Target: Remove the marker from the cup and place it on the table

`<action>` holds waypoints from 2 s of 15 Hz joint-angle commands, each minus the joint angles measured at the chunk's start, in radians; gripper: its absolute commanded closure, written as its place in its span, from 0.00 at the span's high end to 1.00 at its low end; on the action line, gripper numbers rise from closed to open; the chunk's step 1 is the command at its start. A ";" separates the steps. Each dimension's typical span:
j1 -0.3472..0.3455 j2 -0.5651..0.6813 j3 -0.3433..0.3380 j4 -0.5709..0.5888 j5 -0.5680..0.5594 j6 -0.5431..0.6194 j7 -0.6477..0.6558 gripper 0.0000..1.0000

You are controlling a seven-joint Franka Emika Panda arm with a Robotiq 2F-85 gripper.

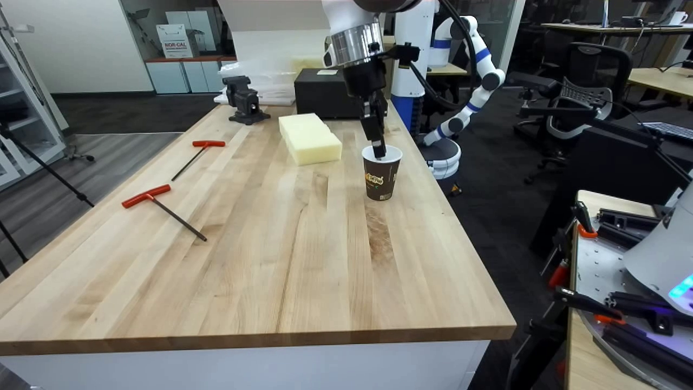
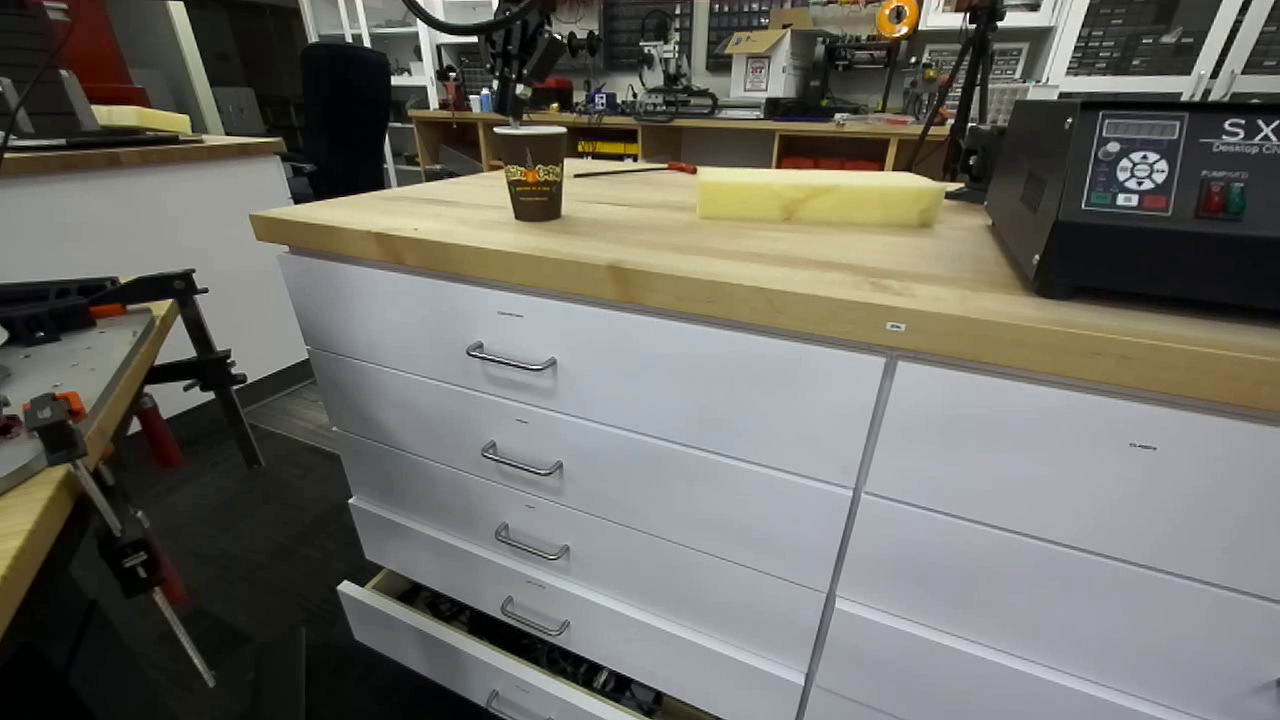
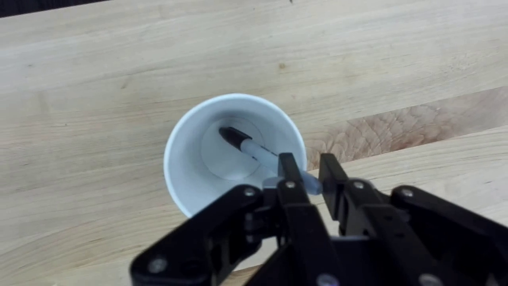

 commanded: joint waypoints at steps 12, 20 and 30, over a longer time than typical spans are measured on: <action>0.014 -0.076 0.012 0.009 -0.035 -0.057 -0.058 0.03; 0.010 -0.092 0.009 0.114 -0.055 -0.095 -0.083 0.03; -0.015 -0.077 -0.028 0.146 -0.063 -0.092 -0.071 0.03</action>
